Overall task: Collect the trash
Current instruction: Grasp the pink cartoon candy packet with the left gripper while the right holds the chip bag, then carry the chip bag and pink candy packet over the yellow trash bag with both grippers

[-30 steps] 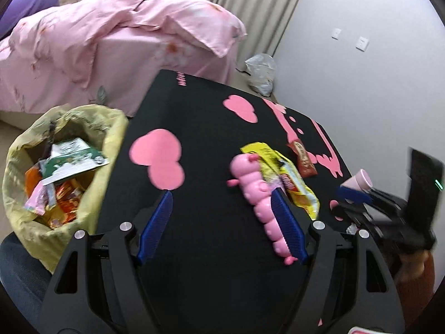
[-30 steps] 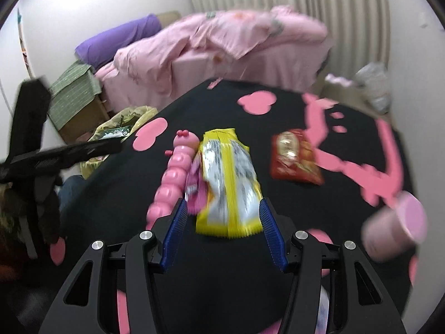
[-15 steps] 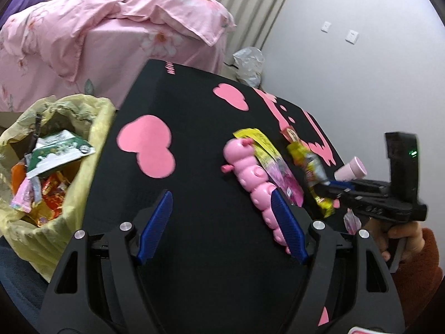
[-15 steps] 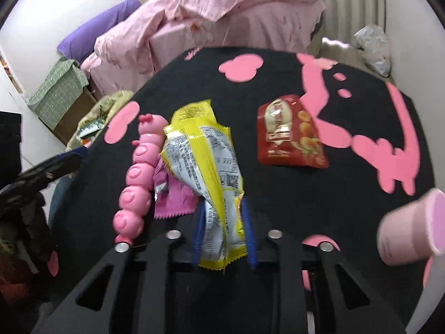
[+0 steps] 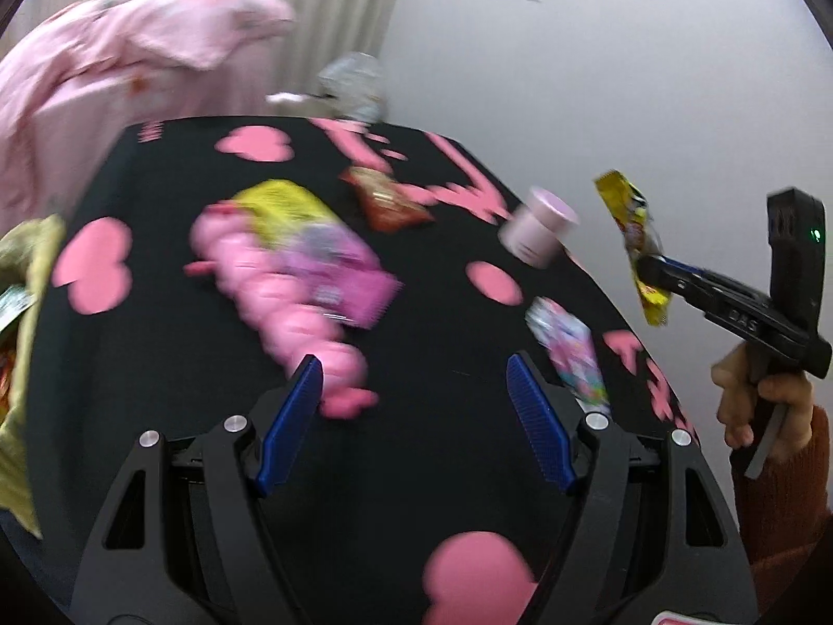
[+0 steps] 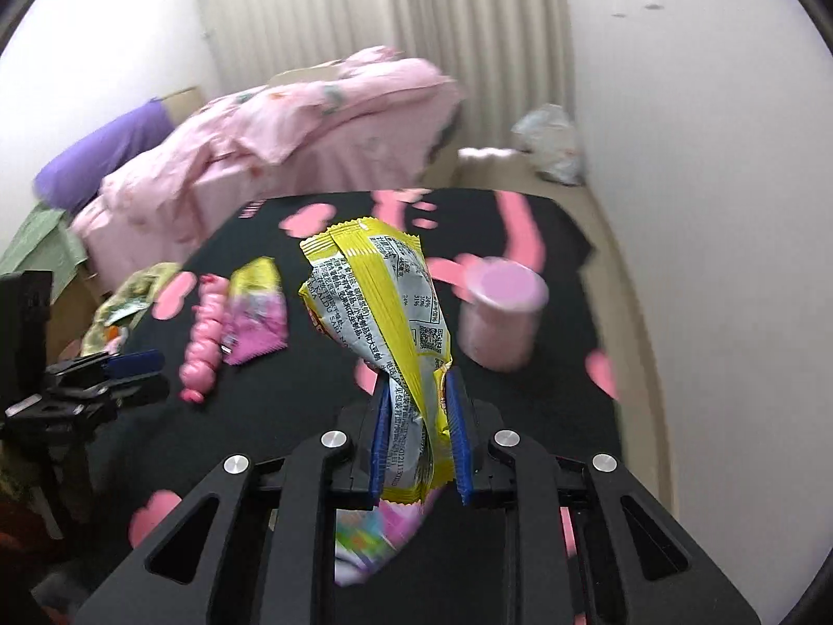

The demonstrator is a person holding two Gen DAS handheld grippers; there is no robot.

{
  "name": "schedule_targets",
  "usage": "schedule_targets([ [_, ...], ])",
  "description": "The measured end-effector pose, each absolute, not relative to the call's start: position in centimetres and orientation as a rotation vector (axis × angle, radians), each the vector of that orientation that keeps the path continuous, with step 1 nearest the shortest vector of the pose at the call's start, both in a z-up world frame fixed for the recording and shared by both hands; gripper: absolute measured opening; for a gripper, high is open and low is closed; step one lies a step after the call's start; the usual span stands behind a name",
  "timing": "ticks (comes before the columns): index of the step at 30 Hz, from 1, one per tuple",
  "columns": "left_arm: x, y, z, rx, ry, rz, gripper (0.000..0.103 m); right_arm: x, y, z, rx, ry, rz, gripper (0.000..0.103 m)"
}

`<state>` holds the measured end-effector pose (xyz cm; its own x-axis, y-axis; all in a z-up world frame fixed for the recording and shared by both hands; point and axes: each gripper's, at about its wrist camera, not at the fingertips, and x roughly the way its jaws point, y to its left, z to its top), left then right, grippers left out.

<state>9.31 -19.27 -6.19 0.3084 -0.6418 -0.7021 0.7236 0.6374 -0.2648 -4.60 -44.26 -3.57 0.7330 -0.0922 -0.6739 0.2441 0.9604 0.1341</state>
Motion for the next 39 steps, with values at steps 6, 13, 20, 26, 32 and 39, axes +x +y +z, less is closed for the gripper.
schedule_targets([
  [6, 5.8, -25.5, -6.0, 0.238, 0.924, -1.058, 0.070, -9.1, -45.3, -5.0, 0.227, 0.722, -0.315, 0.021],
  [13, 4.1, -31.5, -8.0, 0.382, 0.978, -1.058, 0.070, -12.2, -46.8, -6.6, 0.236, 0.731, -0.425, 0.021],
  [20, 4.2, -32.3, -9.4, 0.392, 1.085, -1.014, 0.033, -14.0, -47.0, -7.6, 0.263, 0.717, -0.444, 0.021],
  [26, 4.8, -30.6, -8.9, 0.328, 1.100, -1.033, 0.011, -13.7, -45.7, -7.6, 0.250, 0.705, -0.409, 0.021],
  [32, 6.1, -27.4, -7.9, 0.255, 1.095, -0.984, 0.010, -13.3, -44.7, -7.3, 0.227, 0.702, -0.387, 0.021],
  [39, 7.8, -23.1, -5.9, 0.233, 1.013, -0.900, 0.010, -13.1, -44.0, -6.8, 0.214, 0.692, -0.361, 0.021],
])
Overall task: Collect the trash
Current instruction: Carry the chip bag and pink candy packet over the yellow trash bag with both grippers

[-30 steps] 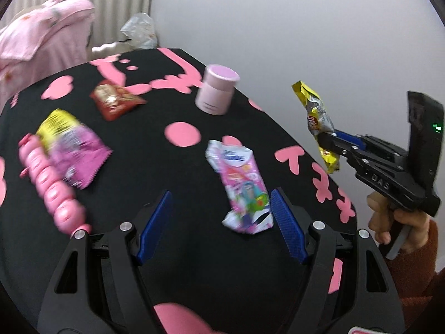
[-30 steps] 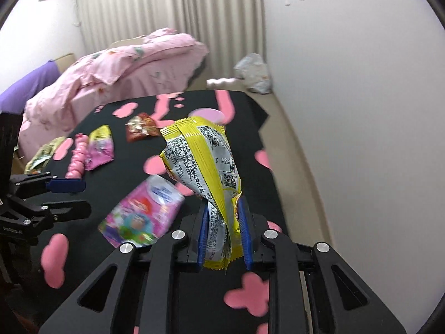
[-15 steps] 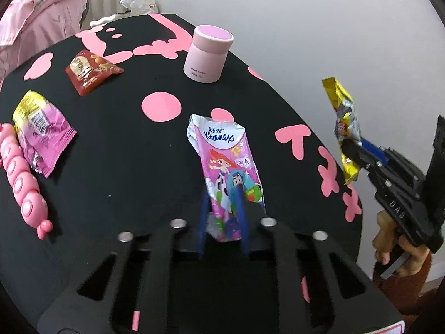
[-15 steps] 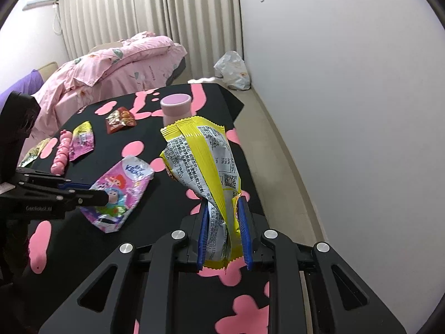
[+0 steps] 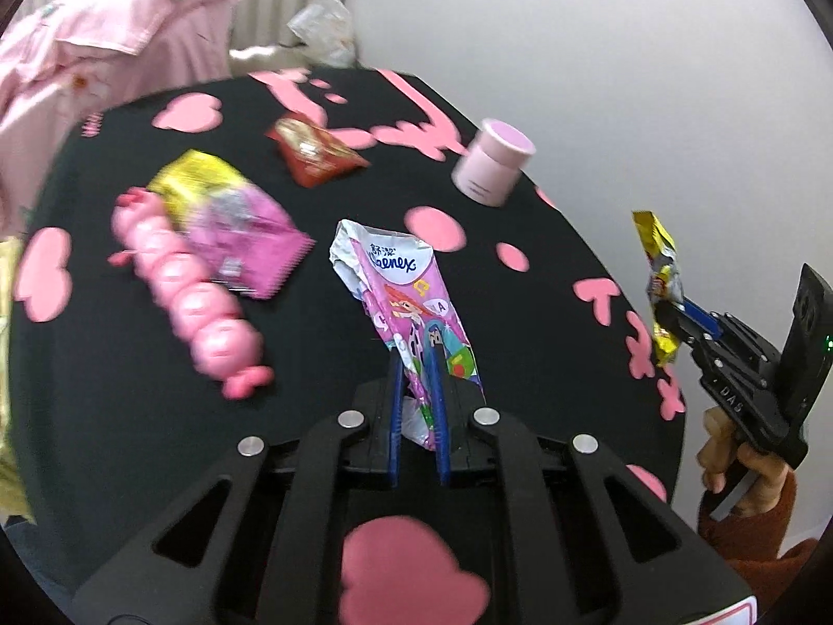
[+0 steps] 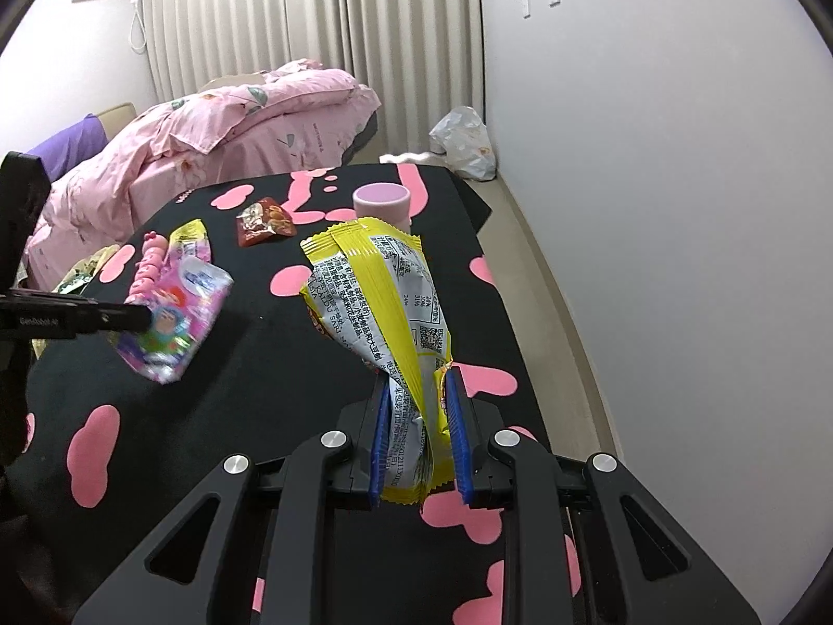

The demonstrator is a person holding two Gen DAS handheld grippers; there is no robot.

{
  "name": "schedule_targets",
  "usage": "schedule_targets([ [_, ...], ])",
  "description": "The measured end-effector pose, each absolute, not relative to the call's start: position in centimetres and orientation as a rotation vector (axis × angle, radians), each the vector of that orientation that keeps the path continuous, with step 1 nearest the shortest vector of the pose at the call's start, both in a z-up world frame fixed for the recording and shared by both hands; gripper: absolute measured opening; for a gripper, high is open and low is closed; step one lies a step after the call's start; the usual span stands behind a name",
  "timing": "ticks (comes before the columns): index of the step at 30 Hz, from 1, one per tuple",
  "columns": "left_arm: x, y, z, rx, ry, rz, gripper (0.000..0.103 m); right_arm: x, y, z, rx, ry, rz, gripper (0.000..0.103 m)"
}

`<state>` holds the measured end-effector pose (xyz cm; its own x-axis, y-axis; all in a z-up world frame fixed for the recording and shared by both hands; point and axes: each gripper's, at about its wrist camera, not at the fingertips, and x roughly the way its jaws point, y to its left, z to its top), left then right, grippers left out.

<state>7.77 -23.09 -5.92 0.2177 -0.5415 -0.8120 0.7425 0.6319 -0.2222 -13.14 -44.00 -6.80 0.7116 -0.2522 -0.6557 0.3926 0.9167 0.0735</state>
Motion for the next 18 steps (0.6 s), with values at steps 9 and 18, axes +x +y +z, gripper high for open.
schedule_targets([
  [9, 9.3, -15.3, -4.0, 0.204, 0.929, -0.736, 0.010, -10.9, -42.1, -6.5, 0.203, 0.707, -0.259, 0.021],
  [18, 9.2, -10.2, -3.0, 0.169, 0.840, -0.664, 0.010, -5.0, -36.9, -4.5, 0.100, 0.737, -0.079, 0.021],
])
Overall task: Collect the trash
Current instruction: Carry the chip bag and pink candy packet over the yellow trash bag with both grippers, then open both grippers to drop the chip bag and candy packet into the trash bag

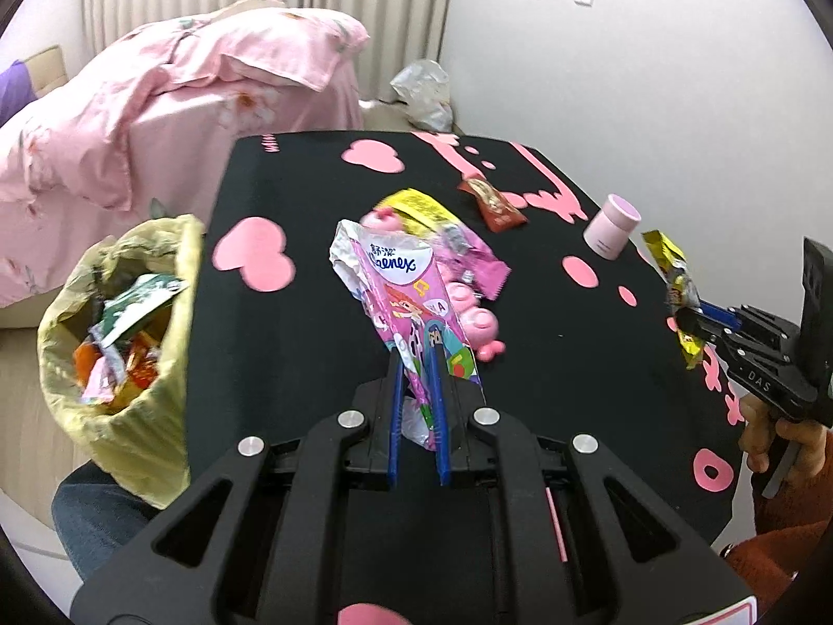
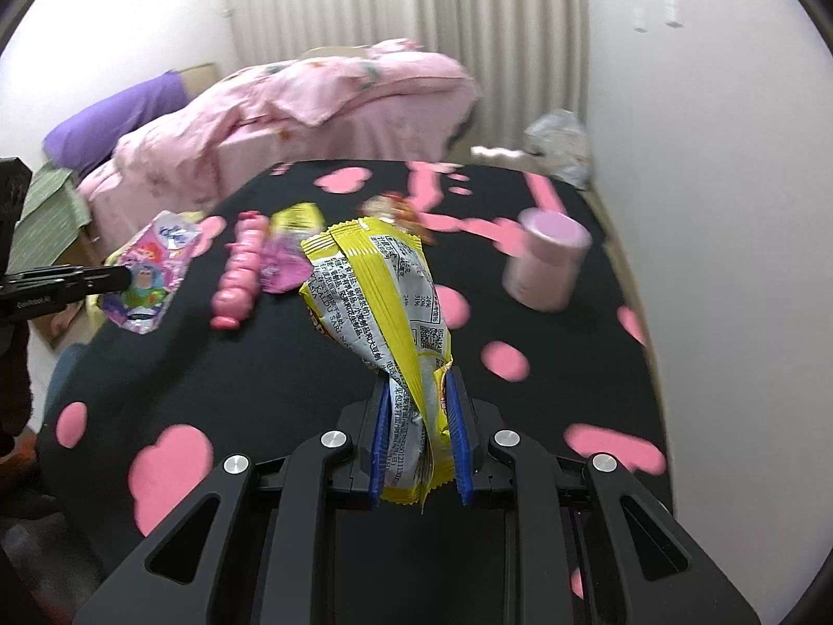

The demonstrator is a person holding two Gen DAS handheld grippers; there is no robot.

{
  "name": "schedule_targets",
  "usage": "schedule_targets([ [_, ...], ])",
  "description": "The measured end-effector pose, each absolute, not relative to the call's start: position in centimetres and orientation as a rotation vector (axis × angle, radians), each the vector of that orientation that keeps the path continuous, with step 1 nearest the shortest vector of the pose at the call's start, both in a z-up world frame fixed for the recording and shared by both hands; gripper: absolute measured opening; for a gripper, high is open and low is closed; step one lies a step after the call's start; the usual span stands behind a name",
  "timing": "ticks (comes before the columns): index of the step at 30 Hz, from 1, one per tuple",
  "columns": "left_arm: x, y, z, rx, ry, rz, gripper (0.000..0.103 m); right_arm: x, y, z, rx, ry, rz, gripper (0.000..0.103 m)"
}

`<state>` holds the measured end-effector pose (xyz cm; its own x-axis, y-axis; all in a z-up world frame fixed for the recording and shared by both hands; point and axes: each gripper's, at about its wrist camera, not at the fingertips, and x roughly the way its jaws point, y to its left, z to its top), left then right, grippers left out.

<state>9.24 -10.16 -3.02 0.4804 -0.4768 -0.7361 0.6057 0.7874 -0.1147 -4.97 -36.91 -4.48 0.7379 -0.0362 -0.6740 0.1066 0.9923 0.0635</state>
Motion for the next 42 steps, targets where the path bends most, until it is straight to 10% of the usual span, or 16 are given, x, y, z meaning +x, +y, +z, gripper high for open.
schedule_targets([
  [26, 20.3, 11.3, -4.2, -0.278, 0.811, -0.359, 0.010, 15.0, -16.6, 1.6, -0.044, 0.740, 0.421, 0.021],
  [42, 23.3, 12.6, -10.3, -0.236, 0.952, -0.214, 0.010, 30.5, -5.8, -7.9, -0.028, 1.105, 0.569, 0.021],
])
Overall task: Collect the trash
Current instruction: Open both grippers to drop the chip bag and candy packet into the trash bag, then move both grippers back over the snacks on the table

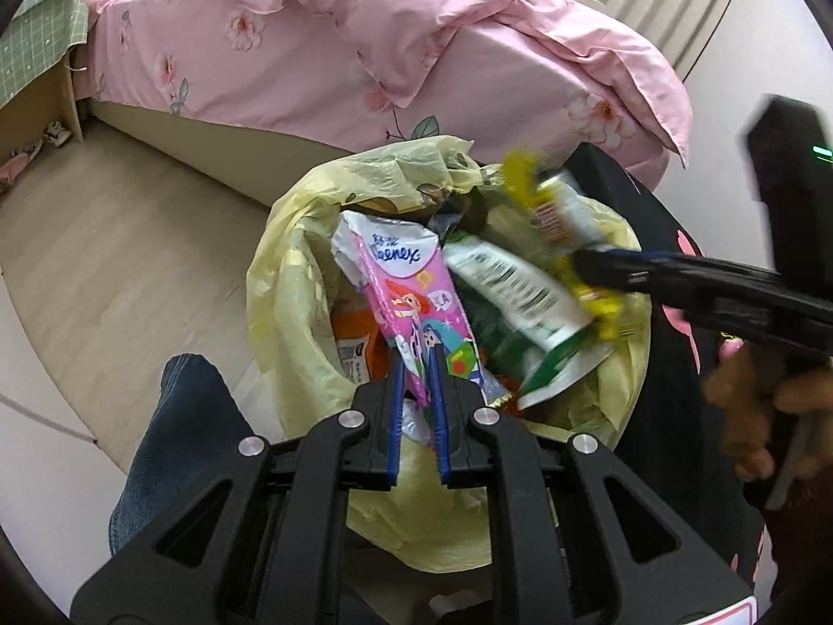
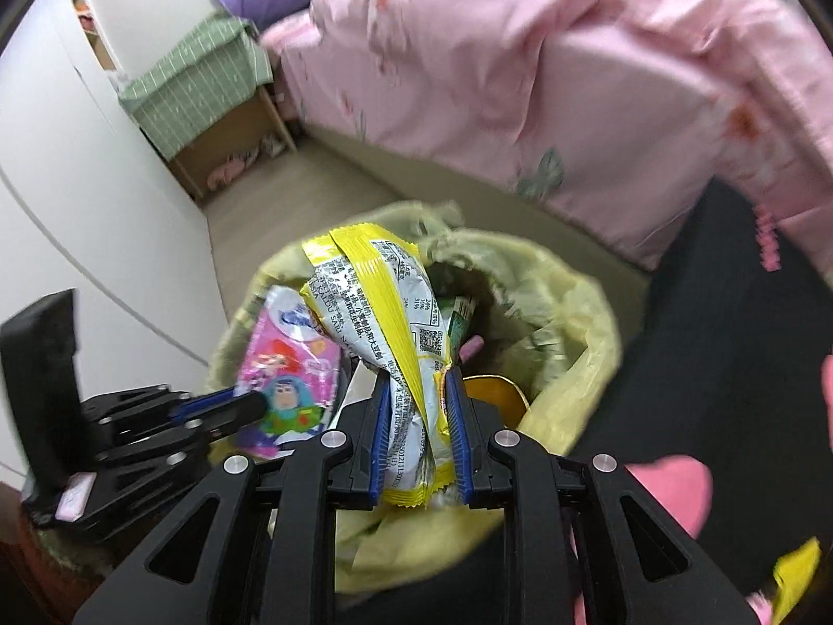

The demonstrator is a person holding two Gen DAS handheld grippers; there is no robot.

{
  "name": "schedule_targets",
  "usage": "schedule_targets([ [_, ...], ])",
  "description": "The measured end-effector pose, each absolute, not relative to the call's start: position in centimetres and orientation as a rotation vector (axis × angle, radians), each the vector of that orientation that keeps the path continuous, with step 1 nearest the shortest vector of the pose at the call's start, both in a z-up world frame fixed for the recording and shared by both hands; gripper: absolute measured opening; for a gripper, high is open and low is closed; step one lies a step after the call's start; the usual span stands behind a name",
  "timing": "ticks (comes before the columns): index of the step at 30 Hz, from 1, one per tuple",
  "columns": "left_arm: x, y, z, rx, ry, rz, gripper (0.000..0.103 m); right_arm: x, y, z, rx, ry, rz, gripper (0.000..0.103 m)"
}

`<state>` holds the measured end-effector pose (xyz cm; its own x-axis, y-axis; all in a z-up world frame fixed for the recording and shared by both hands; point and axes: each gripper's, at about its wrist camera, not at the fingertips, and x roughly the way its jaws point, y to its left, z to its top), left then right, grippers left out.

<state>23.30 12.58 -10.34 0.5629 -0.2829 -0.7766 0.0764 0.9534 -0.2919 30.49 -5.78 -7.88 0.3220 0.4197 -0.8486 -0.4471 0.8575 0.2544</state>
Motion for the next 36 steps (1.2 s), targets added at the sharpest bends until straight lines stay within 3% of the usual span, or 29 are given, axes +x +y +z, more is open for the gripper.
schedule_targets([
  [9, 23.9, 12.6, -10.7, -0.235, 0.941, -0.219, 0.010, 31.6, -3.9, -11.1, -0.174, 1.188, 0.594, 0.021],
  [23, 25.8, 11.9, -11.2, -0.227, 0.946, -0.216, 0.009, 31.1, -5.5, -8.8, -0.153, 1.104, 0.571, 0.021],
  [25, 25.9, 12.3, -10.9, -0.257, 0.939, -0.218, 0.009, 30.8, -5.6, -8.8, -0.148, 1.118, 0.587, 0.025],
  [26, 25.7, 12.7, -10.5, -0.285, 0.928, -0.216, 0.011, 30.7, -5.6, -8.8, -0.145, 1.114, 0.594, 0.032],
  [30, 24.9, 14.2, -8.7, -0.337, 0.888, -0.191, 0.040, 29.9, -6.0, -8.3, -0.117, 1.096, 0.606, 0.037],
  [36, 23.2, 15.2, -5.2, -0.348, 0.796, -0.109, 0.050, 27.9, -7.6, -6.1, -0.078, 1.025, 0.592, 0.047],
])
